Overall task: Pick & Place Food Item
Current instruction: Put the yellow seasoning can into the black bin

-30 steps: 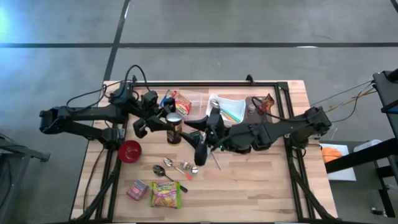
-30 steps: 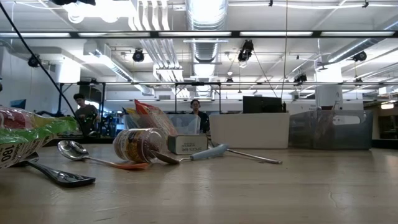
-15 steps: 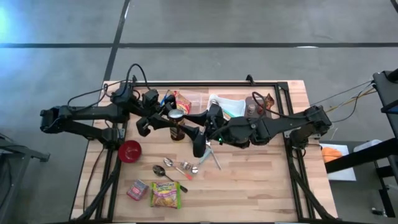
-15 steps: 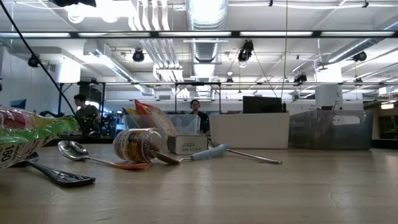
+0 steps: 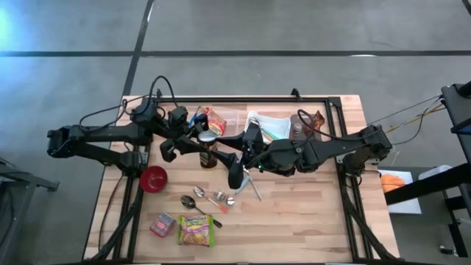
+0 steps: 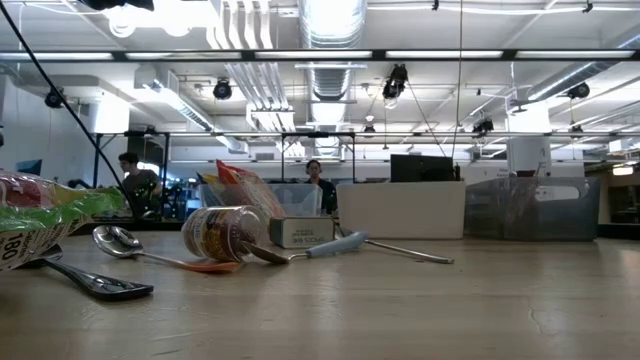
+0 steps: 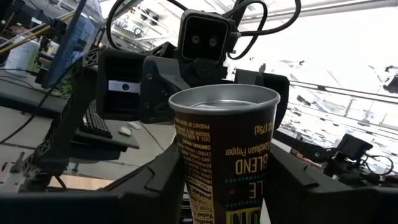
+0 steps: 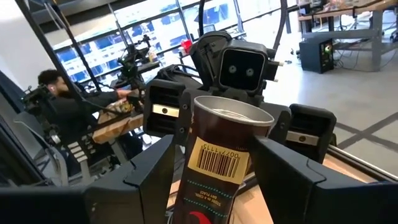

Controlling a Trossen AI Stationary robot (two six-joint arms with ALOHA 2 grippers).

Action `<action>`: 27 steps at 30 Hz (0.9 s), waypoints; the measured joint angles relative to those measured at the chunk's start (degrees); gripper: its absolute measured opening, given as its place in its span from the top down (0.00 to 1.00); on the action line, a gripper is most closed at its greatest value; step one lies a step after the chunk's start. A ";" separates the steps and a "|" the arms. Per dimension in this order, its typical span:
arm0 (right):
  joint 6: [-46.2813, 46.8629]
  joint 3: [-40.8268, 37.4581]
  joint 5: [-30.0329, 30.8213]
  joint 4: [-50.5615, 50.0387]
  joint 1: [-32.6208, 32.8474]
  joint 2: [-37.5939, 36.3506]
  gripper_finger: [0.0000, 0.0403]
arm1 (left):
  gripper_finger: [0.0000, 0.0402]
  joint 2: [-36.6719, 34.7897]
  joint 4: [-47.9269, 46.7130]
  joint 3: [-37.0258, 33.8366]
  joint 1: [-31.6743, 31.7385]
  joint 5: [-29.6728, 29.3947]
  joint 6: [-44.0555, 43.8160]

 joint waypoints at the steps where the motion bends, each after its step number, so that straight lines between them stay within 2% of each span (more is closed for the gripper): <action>1: -0.09 0.00 0.02 -0.02 0.00 0.00 0.48 | 0.60 0.00 -0.04 0.00 0.00 0.02 0.00; 4: -1.09 -0.02 0.02 -0.67 0.00 0.00 0.48 | 0.60 0.00 -0.21 0.00 -0.04 0.11 -0.03; 11: 4.17 -0.09 0.25 -5.50 -0.09 0.00 0.48 | 0.60 -2.35 -1.66 -0.17 -0.09 0.20 0.27; 27: 7.54 -0.35 0.46 -3.40 -0.37 1.55 0.48 | 0.60 -3.51 -2.29 -0.04 -0.15 -1.00 1.79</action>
